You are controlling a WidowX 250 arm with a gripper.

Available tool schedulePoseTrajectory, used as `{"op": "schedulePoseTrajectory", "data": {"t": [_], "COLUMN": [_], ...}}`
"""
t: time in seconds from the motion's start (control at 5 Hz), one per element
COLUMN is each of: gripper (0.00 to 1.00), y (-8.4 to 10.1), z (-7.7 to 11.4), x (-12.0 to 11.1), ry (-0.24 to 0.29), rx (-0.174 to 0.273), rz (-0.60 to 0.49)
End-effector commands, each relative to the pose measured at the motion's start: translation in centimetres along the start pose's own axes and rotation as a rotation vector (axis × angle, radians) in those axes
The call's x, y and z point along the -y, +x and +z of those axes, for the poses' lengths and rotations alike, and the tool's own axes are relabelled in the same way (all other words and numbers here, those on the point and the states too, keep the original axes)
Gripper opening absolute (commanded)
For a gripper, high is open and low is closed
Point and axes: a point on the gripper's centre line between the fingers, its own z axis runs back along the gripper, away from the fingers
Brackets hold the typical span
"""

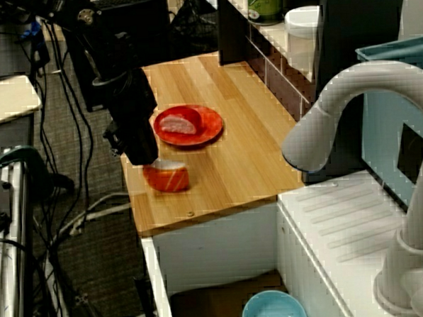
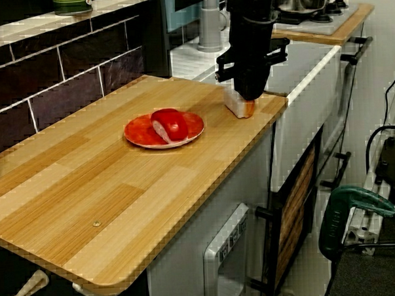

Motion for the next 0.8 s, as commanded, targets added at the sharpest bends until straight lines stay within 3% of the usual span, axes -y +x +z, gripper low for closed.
{"op": "schedulePoseTrajectory", "data": {"t": [0.0,0.2,0.6], "gripper": [0.00,0.00,0.00], "y": [1.35,1.84,0.98], "z": [0.88,0.62,0.36], "x": [-0.22,-0.77,0.01], "ry": [0.009,0.017,0.014], "rx": [0.038,0.042,0.038], "rz": [0.022,0.037,0.032]}}
